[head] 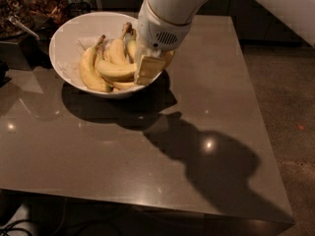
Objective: Pick banana from white bowl
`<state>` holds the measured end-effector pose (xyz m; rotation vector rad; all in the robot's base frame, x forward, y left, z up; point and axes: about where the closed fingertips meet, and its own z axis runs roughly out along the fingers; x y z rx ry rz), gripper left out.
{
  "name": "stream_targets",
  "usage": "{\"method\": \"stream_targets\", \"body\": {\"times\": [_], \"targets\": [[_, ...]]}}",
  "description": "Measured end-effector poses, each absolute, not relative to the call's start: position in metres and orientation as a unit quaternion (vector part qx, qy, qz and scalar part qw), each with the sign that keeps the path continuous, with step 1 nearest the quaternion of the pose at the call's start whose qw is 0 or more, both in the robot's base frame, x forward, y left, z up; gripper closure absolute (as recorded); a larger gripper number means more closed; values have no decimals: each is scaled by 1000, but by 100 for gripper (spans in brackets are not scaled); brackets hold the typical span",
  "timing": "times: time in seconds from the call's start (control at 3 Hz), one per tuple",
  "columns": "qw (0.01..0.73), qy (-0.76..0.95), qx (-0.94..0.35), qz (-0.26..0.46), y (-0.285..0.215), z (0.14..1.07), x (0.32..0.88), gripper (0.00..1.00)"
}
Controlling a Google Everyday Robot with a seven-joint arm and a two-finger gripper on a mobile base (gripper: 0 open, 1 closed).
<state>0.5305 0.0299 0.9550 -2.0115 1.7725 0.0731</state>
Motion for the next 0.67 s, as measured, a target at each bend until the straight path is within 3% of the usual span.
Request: {"method": "stream_targets", "body": {"times": [0.67], "targets": [[270, 661, -700, 40, 0, 951, 481, 100]]}}
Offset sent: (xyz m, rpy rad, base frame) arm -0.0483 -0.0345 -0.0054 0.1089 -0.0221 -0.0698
